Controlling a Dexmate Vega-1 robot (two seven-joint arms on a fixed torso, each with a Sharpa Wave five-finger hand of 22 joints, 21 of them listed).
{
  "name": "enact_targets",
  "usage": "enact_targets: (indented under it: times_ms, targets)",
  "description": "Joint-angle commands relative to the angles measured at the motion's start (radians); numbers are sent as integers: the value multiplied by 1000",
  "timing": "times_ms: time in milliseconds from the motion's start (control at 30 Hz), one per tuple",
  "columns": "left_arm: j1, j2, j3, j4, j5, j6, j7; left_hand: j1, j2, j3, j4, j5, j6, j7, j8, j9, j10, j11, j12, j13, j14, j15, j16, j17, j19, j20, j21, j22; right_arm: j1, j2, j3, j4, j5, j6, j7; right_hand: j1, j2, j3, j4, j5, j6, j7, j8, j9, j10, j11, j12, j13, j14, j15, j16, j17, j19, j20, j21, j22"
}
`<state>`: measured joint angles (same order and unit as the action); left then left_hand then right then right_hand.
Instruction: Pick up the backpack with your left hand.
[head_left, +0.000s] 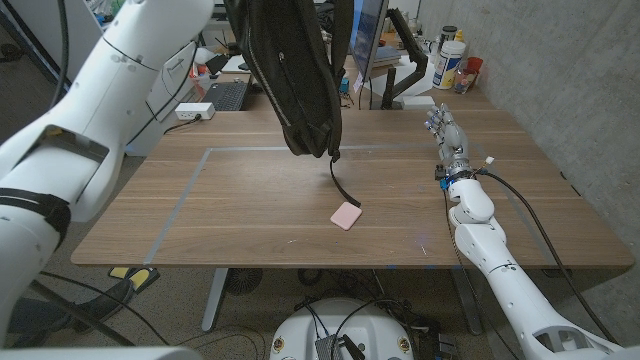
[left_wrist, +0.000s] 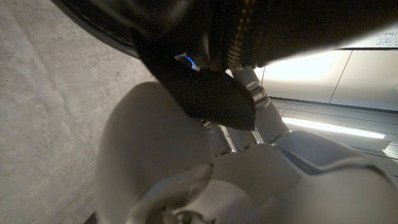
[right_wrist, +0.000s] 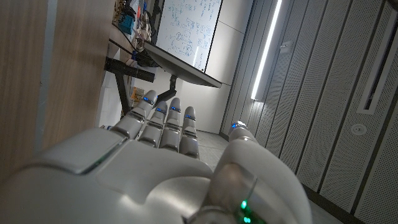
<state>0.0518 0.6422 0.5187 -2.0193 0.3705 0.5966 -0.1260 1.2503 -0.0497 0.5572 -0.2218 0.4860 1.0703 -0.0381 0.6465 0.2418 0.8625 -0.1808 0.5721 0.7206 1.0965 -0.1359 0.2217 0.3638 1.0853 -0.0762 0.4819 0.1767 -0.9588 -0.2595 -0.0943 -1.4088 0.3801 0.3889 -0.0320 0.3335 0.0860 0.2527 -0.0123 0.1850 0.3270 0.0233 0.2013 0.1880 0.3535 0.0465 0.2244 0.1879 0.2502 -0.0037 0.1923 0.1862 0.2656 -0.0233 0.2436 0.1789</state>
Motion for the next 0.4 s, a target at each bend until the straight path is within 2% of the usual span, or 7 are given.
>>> enact_targets:
  times_ms: [33, 400]
  targets:
    - [-5, 17, -6, -20, -15, 12, -1, 1, 8, 55, 62, 6, -5, -9, 2, 4, 18, -9, -4, 6, 65, -69, 2, 171, -2, -4, 9, 2, 2, 2, -4, 2, -1, 3, -2, 4, 5, 2, -5, 5, 7, -2, -1, 5, 11, 2, 0, 2, 8, -2, 0, 3, 5, 0, -6, 6]
    - [6, 28, -12, -29, -25, 24, 3, 1, 8, 54, 62, 7, -3, -9, 4, 5, 22, -8, -7, 8, 65, -69, 0, 175, -8, -3, 8, 2, 3, -1, -6, -2, -7, -1, -7, 4, 5, 2, -6, 5, 6, -2, -2, 5, 10, 1, -1, 2, 8, -1, 0, 3, 7, 0, -7, 6]
